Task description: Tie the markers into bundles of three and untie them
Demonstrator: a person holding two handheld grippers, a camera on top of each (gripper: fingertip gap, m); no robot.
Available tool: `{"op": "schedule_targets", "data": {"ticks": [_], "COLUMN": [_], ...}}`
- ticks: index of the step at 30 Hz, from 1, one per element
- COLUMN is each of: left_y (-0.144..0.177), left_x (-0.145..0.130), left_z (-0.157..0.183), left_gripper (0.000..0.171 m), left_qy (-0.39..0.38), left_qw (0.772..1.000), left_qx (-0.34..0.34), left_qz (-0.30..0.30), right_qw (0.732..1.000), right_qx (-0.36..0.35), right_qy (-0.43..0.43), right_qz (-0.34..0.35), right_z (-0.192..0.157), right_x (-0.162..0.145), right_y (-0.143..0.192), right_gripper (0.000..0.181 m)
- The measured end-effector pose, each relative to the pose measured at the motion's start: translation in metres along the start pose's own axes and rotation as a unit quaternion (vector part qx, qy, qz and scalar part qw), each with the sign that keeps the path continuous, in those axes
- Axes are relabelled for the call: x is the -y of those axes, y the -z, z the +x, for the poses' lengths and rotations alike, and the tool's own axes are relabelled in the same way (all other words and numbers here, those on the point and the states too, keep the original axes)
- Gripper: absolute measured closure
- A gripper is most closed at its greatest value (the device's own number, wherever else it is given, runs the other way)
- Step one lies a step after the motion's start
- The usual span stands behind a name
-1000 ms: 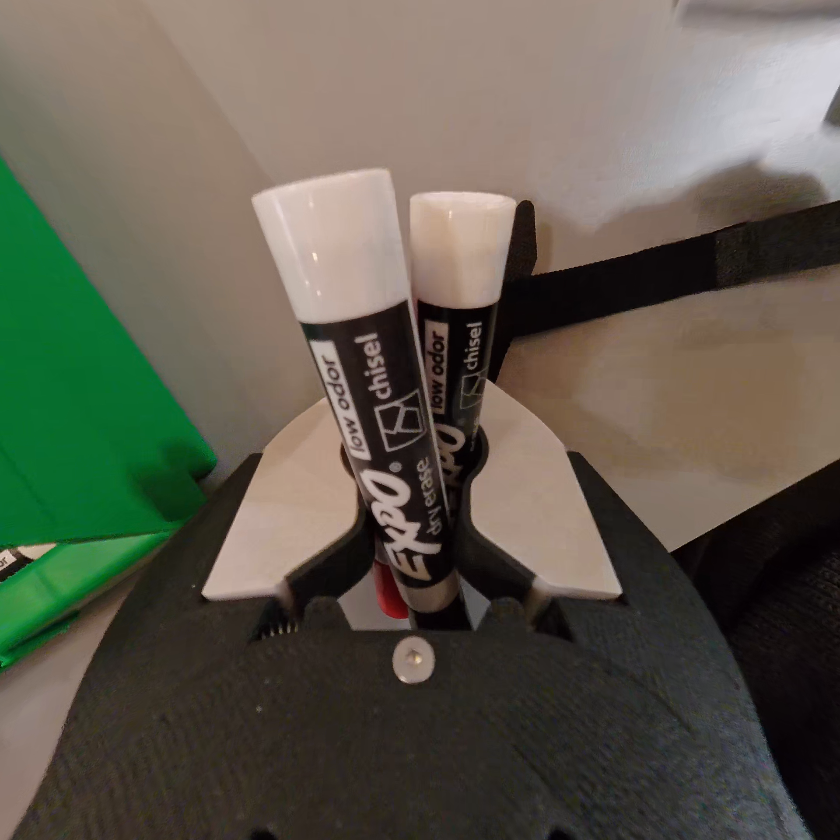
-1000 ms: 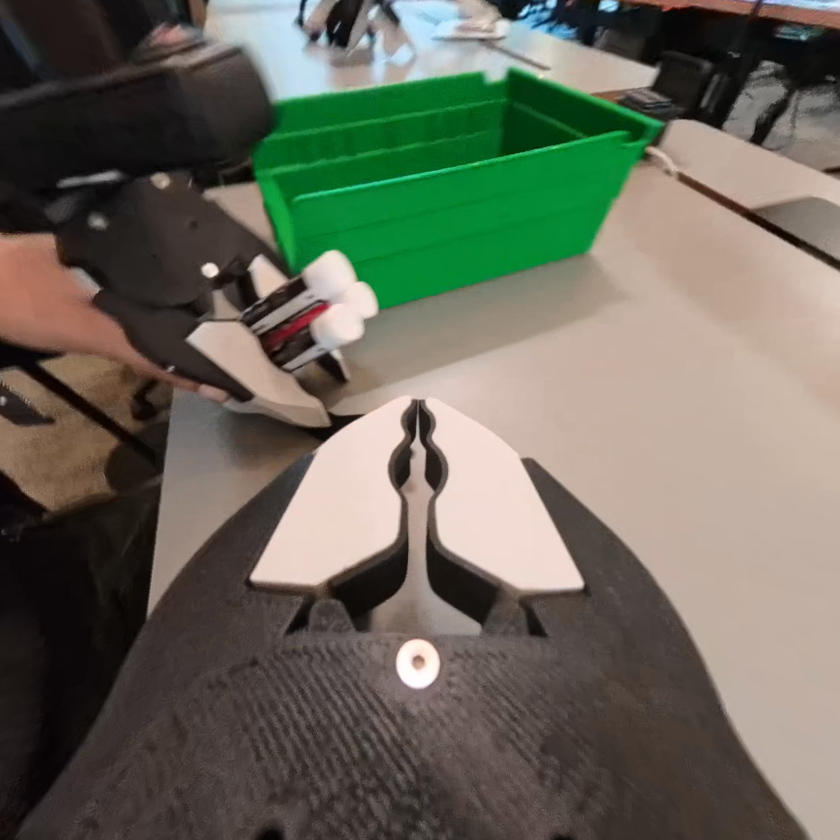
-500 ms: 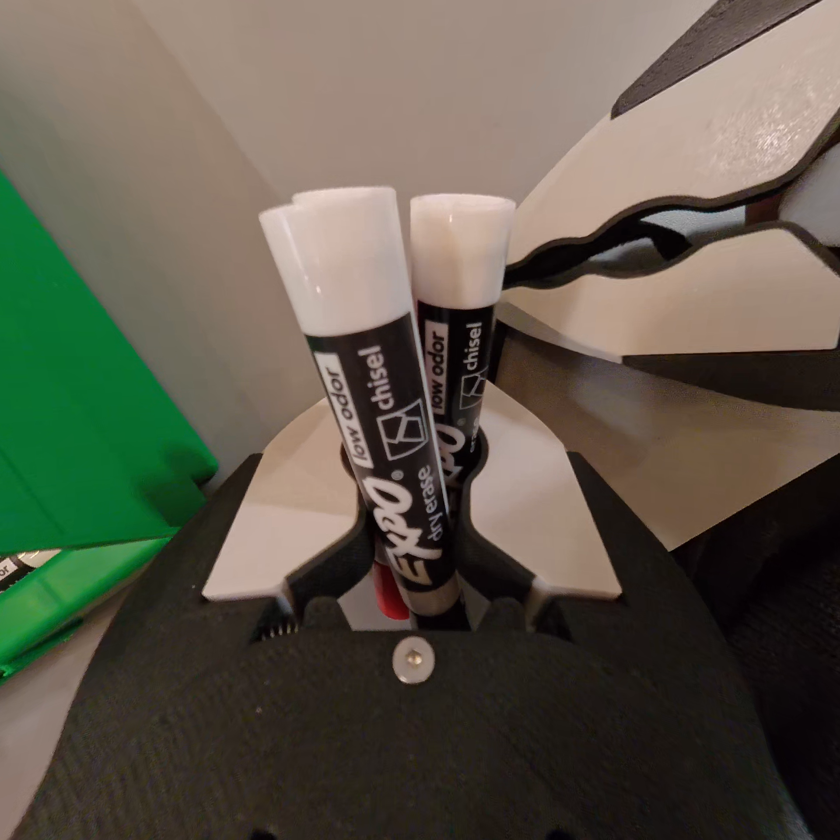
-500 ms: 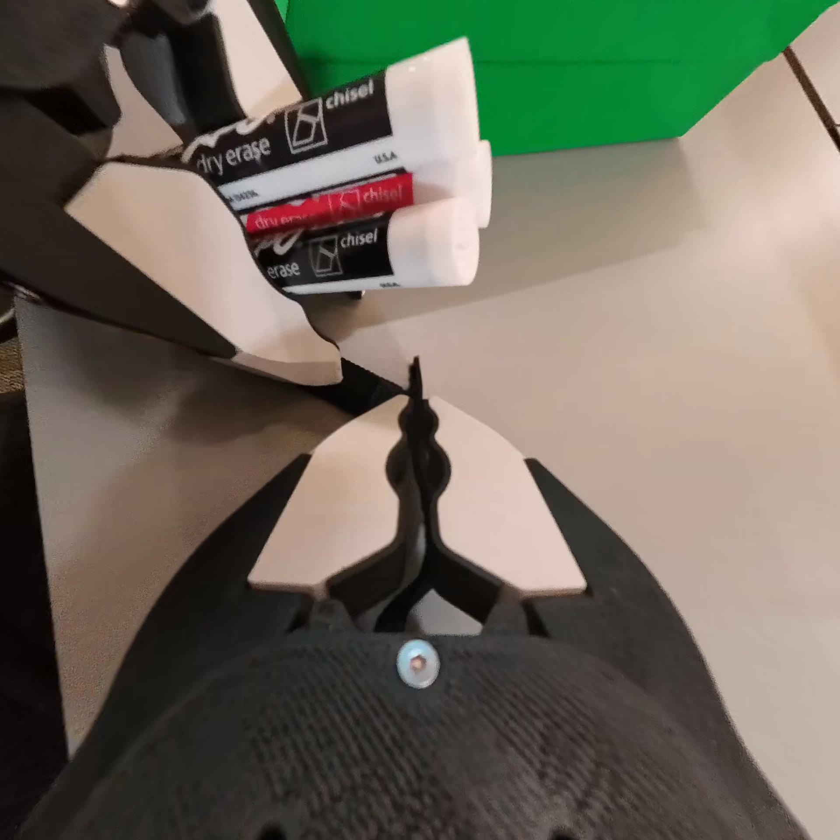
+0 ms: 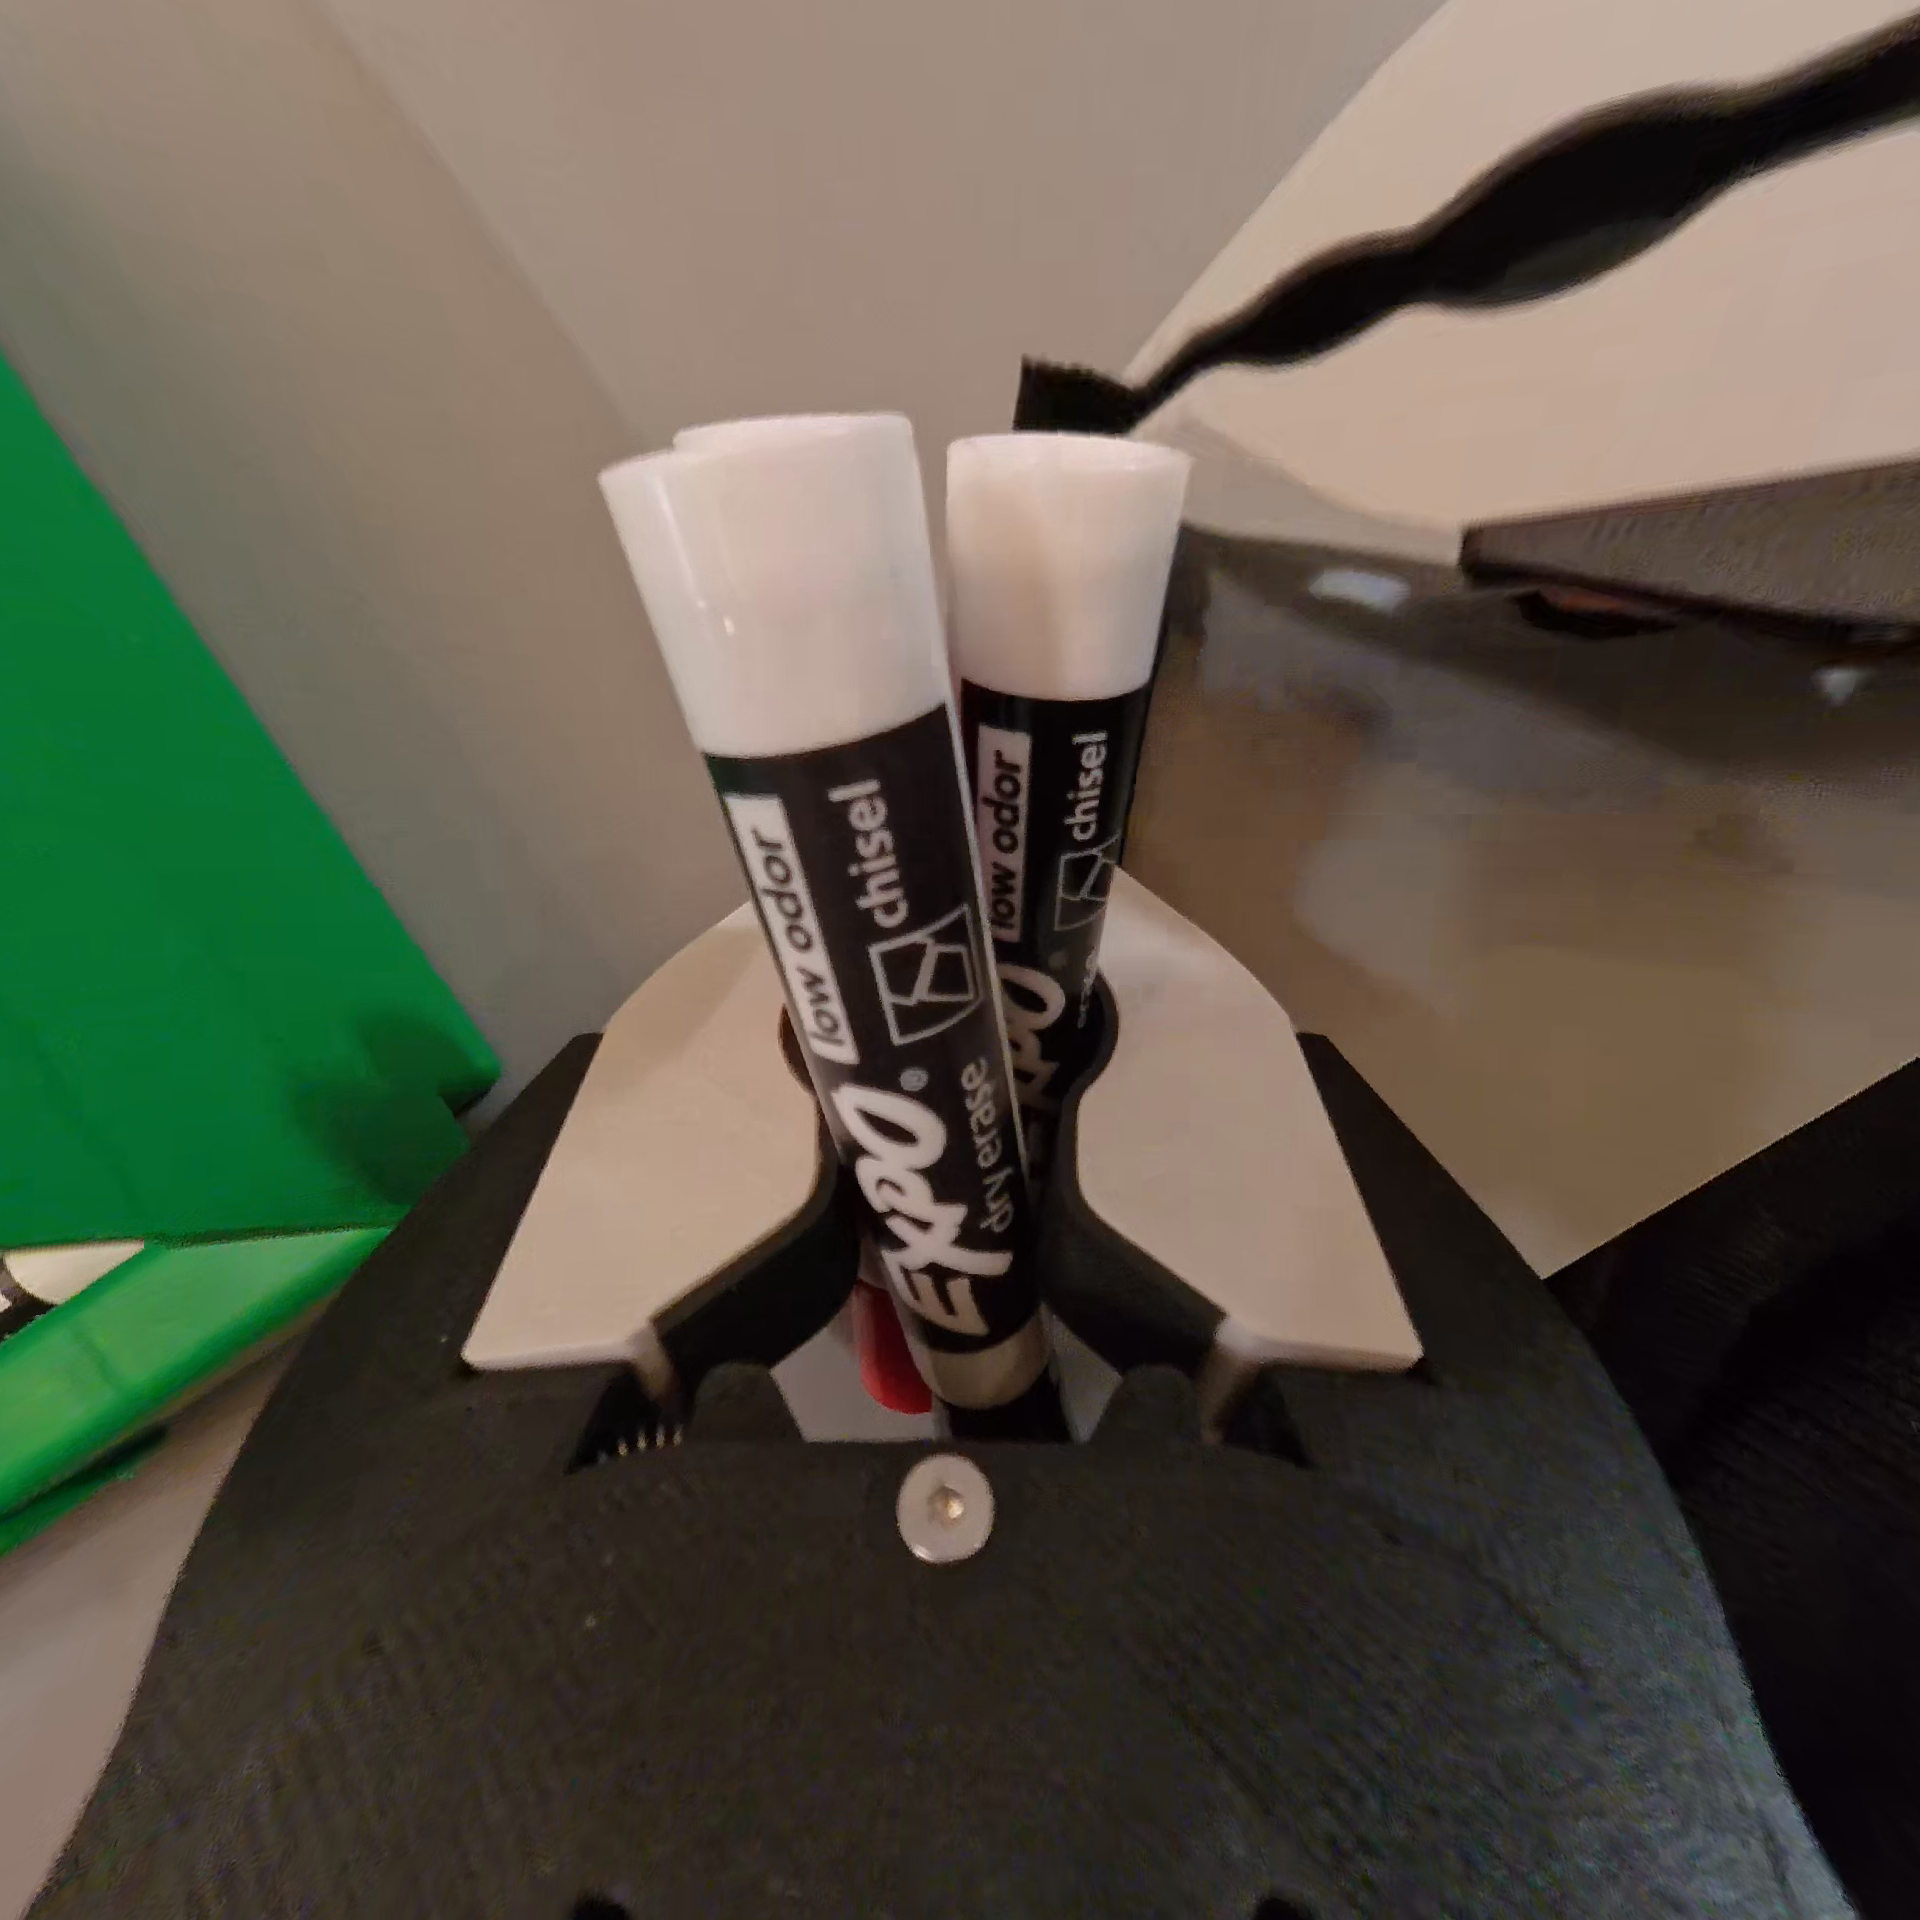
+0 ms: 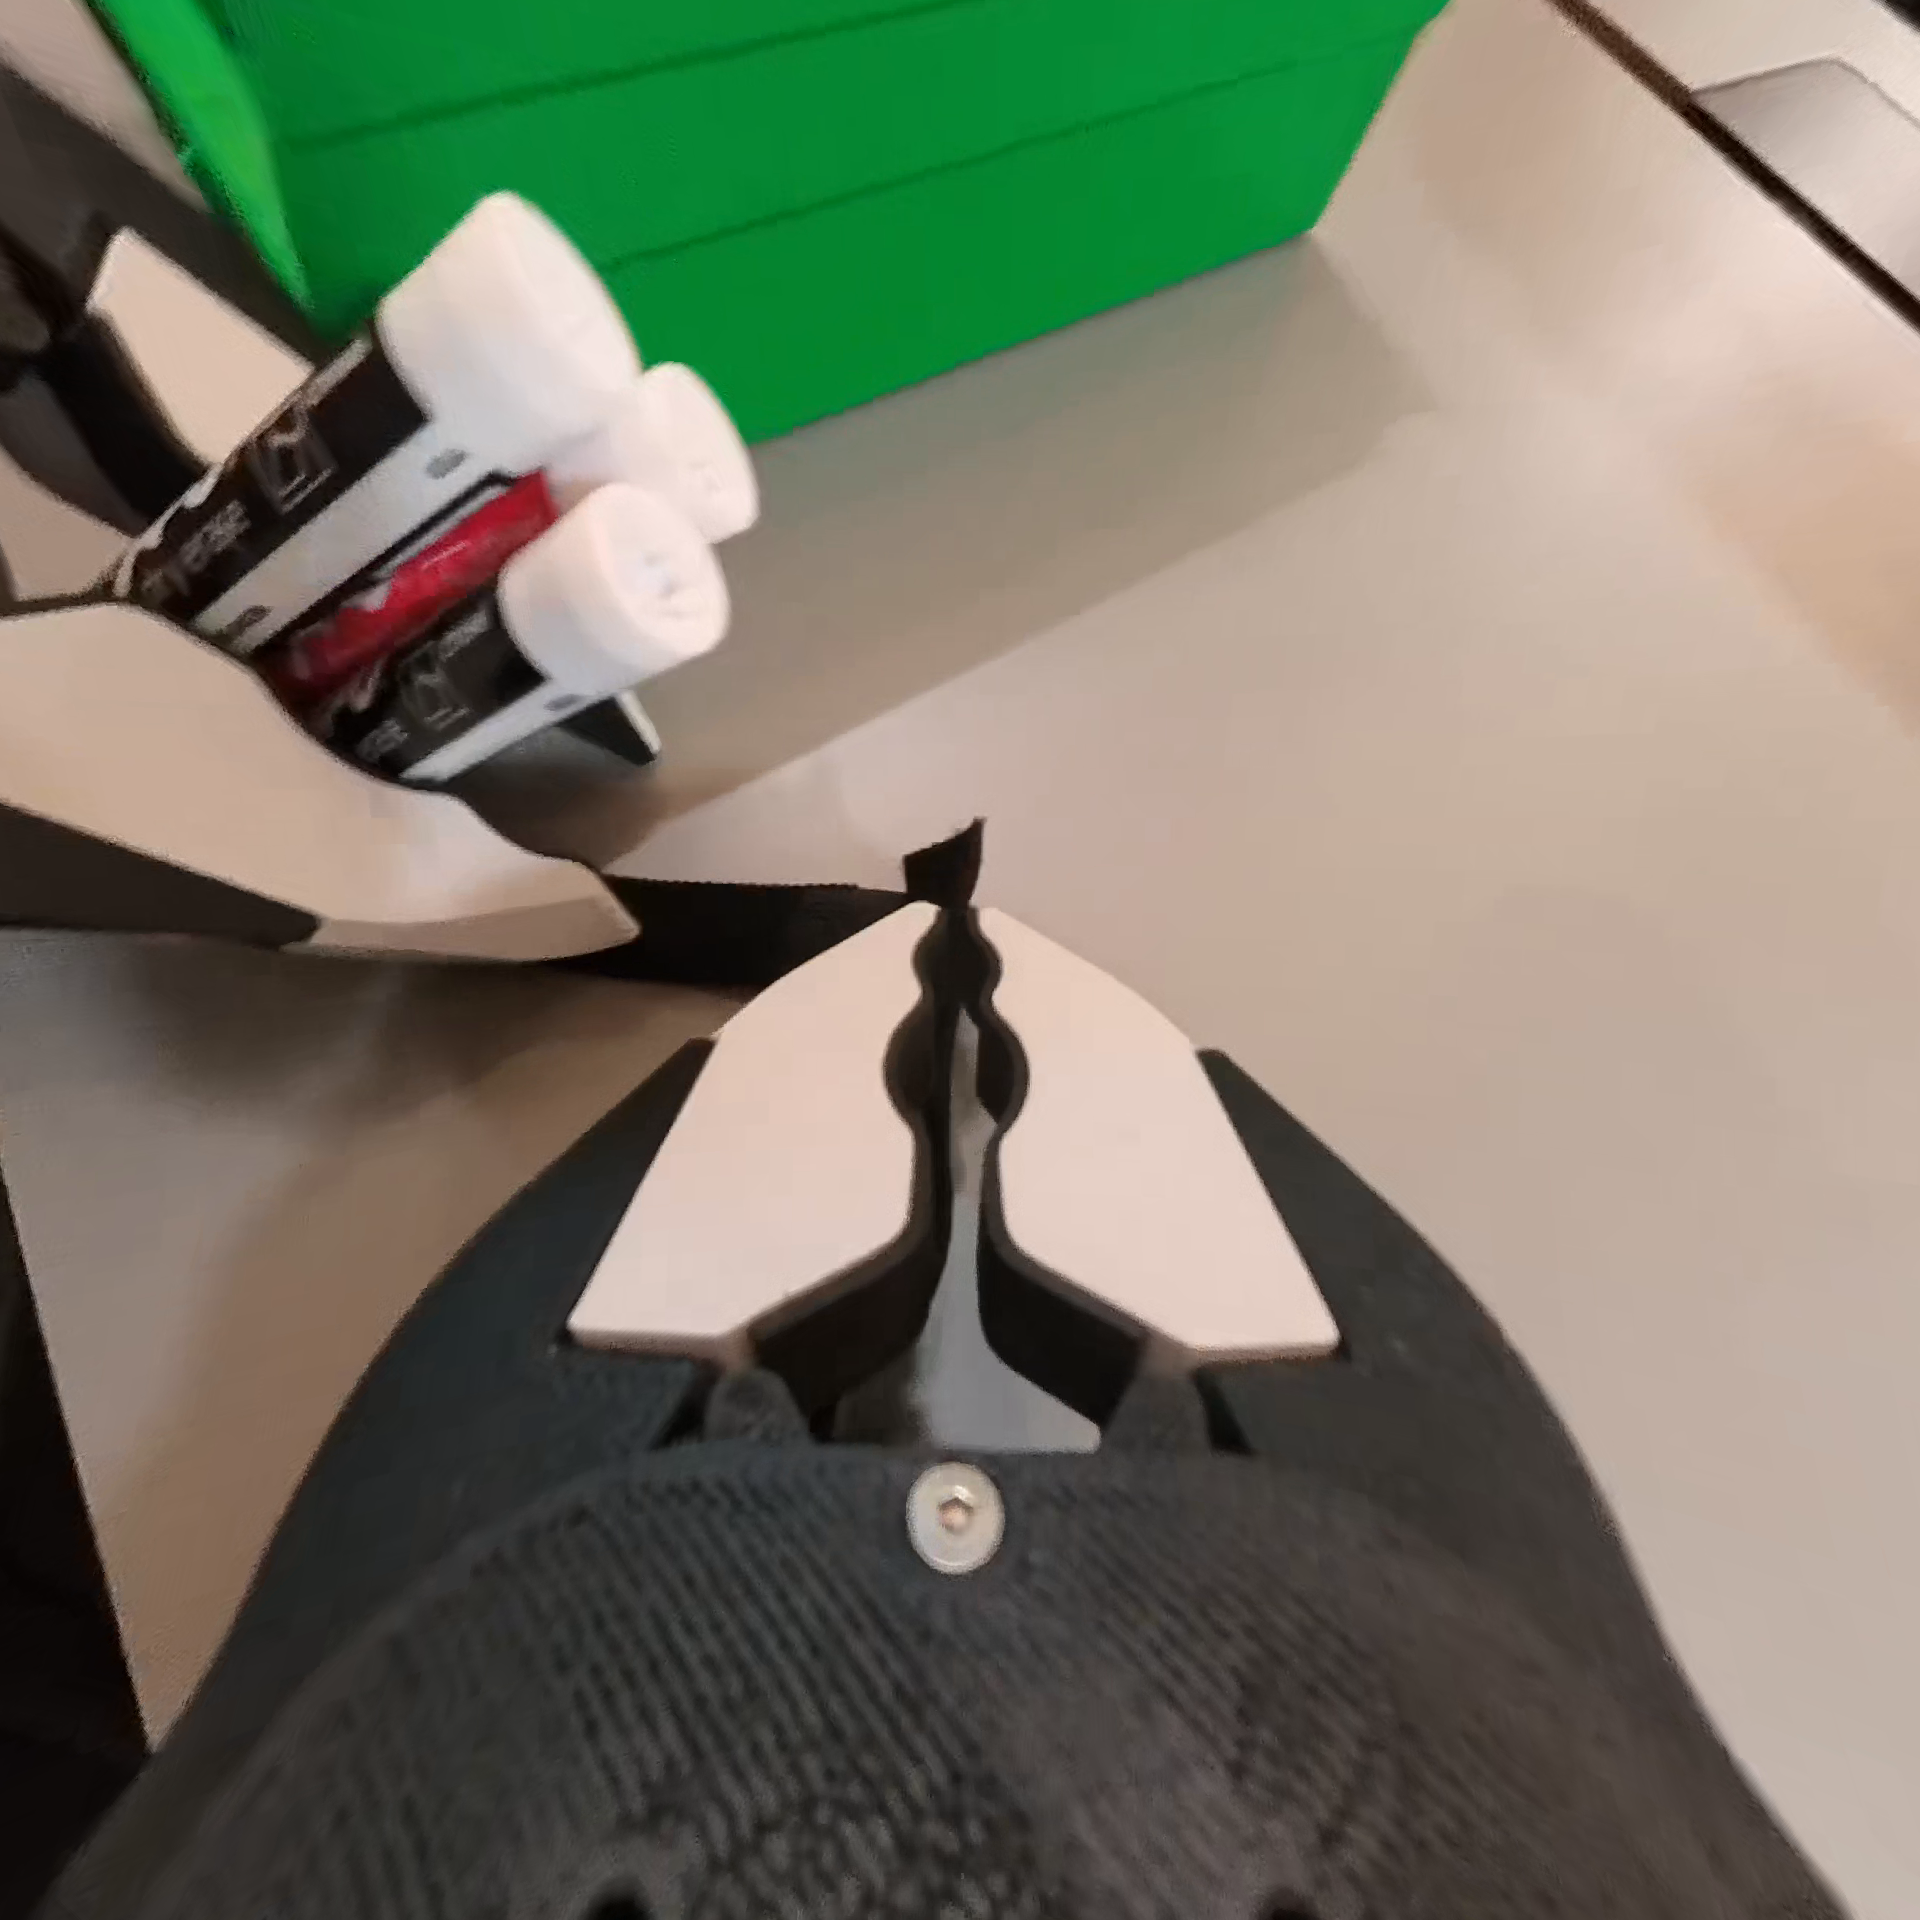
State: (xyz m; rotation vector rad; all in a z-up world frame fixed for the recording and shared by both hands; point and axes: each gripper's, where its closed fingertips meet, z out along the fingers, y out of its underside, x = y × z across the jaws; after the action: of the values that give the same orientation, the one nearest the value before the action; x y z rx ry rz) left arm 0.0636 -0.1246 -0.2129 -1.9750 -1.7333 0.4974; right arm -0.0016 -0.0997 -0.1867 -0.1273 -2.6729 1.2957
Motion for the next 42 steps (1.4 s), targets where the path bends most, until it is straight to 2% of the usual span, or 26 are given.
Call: {"op": "schedule_targets", "data": {"ticks": [3,6,11,13,15,21,24,27,32,36,42], "left_y": [0.0,0.0,0.0,0.0,0.001,0.011,0.015,0.008,0.001,-0.005,-0.006], "left_x": [0.0,0.0,0.0,0.0,0.0,0.01,0.021,0.019,0.017,0.01,0.009], "left_z": [0.0,0.0,-0.001,-0.001,-0.001,0.008,0.011,0.012,0.009,0.01,0.009], "left_gripper": [0.125,0.125,0.125,0.125,0.126,0.126,0.126,0.127,0.126,0.126,0.126], "left_qy": [0.0,0.001,-0.001,-0.003,0.004,0.007,0.001,-0.004,-0.004,-0.005,-0.026], "left_qw": [1.0,1.0,1.0,1.0,1.0,0.999,0.997,0.998,0.999,0.999,1.0], "left_qx": [0.003,0.004,0.008,0.014,0.008,-0.023,-0.031,-0.034,-0.03,-0.035,-0.004], "left_qz": [0.004,0.004,0.007,0.01,0.013,0.035,0.064,0.053,0.035,0.009,-0.006], "right_qw": [1.0,1.0,0.992,0.981,0.966,0.976,0.97,0.959,0.956,0.96,0.967], "right_qx": [-0.024,-0.008,0.087,0.141,0.194,0.161,0.182,0.222,0.24,0.236,0.219], "right_qy": [-0.006,-0.019,-0.087,-0.127,-0.165,-0.147,-0.158,-0.178,-0.169,-0.152,-0.126], "right_qz": [-0.003,0.007,0.039,0.025,0.041,0.002,0.005,0.011,-0.004,-0.02,-0.033], "right_z": [0.011,0.01,0.005,0.003,0.0,-0.001,-0.011,-0.024,-0.035,-0.04,-0.042], "right_x": [-0.002,0.0,0.004,-0.004,-0.001,-0.009,-0.005,0.0,-0.002,-0.005,-0.008], "right_y": [0.001,0.002,0.011,0.015,0.021,0.012,0.011,0.011,0.011,0.008,0.006], "right_gripper": [0.18,0.18,0.179,0.179,0.179,0.179,0.179,0.179,0.179,0.179,0.179]}}
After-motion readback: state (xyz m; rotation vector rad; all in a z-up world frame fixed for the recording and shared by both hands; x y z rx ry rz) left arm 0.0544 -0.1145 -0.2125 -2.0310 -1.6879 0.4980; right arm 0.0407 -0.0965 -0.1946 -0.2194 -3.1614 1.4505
